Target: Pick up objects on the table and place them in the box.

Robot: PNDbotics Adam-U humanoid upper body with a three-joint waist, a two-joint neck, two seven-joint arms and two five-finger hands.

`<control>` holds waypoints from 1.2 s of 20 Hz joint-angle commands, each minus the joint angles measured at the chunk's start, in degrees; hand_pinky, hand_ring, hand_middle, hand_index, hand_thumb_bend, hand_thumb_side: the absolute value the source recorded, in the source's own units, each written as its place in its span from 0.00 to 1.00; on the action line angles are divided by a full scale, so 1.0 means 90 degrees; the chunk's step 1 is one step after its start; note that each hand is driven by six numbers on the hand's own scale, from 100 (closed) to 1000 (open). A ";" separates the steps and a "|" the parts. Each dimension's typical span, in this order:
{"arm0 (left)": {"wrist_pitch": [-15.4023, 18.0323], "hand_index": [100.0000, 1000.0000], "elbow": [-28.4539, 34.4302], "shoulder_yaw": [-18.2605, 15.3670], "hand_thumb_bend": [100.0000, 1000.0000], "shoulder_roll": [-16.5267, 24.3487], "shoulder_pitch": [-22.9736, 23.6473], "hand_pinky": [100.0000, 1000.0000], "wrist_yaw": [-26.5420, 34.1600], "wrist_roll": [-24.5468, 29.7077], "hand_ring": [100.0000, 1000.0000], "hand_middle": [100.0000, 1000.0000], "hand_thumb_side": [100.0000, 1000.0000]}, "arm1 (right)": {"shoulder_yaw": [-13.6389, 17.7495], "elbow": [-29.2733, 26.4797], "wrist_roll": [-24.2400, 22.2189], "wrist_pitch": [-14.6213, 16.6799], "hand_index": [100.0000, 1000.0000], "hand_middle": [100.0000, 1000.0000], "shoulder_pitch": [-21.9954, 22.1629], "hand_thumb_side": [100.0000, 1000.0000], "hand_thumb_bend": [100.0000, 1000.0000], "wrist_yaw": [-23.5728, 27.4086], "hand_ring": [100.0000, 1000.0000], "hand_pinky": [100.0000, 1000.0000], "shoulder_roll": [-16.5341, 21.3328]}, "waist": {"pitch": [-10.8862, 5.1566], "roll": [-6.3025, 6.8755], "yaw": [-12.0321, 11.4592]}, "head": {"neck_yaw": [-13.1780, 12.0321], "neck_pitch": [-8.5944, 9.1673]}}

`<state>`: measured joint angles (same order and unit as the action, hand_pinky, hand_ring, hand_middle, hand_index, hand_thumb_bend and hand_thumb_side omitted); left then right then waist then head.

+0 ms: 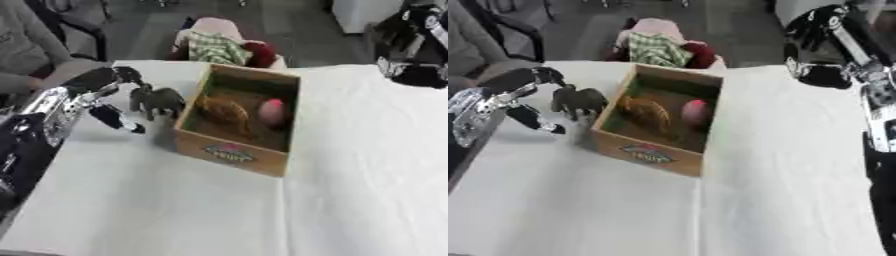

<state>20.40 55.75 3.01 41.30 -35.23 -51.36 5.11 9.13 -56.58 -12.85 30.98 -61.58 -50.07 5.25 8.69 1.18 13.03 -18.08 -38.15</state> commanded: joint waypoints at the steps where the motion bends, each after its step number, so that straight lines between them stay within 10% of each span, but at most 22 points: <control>1: -0.0119 0.82 -0.0109 -0.0075 0.68 0.0043 -0.0146 0.77 -0.0201 -0.0373 0.79 0.84 0.35 | 0.0002 -0.0041 -0.0003 0.0026 0.67 0.48 -0.0201 0.00 0.00 0.0050 0.45 0.38 0.0050 | -0.0080 -0.0009 0.0009 | -0.0024 0.0100; 7: -0.0292 0.78 -0.0517 -0.0045 0.55 -0.0131 -0.0187 0.74 -0.0452 -0.1132 0.74 0.77 0.32 | -0.0004 -0.0004 -0.0002 0.0048 0.67 0.47 -0.0230 0.00 0.00 0.0045 0.45 0.38 0.0039 | -0.0050 -0.0023 0.0036 | -0.0033 0.0160; 16: -0.0285 0.31 -0.0627 -0.0043 0.18 -0.0193 -0.0184 0.58 -0.0275 -0.1126 0.27 0.21 0.20 | 0.0006 -0.0032 -0.0015 0.0036 0.66 0.47 -0.0196 0.00 0.00 0.0053 0.45 0.38 0.0019 | -0.0062 -0.0016 0.0036 | -0.0045 0.0179; 24: -0.0394 0.19 -0.0244 -0.0126 0.00 -0.0050 -0.0223 0.56 0.0716 -0.1134 0.15 0.07 0.15 | 0.0023 -0.0074 -0.0027 0.0006 0.66 0.47 -0.0159 0.00 0.00 0.0065 0.45 0.38 0.0023 | -0.0103 -0.0017 0.0023 | -0.0050 0.0159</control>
<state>17.15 51.83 2.72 38.35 -36.26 -46.69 -4.99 9.15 -56.04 -13.03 31.08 -61.97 -49.97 4.79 9.07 0.95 13.31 -18.36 -37.18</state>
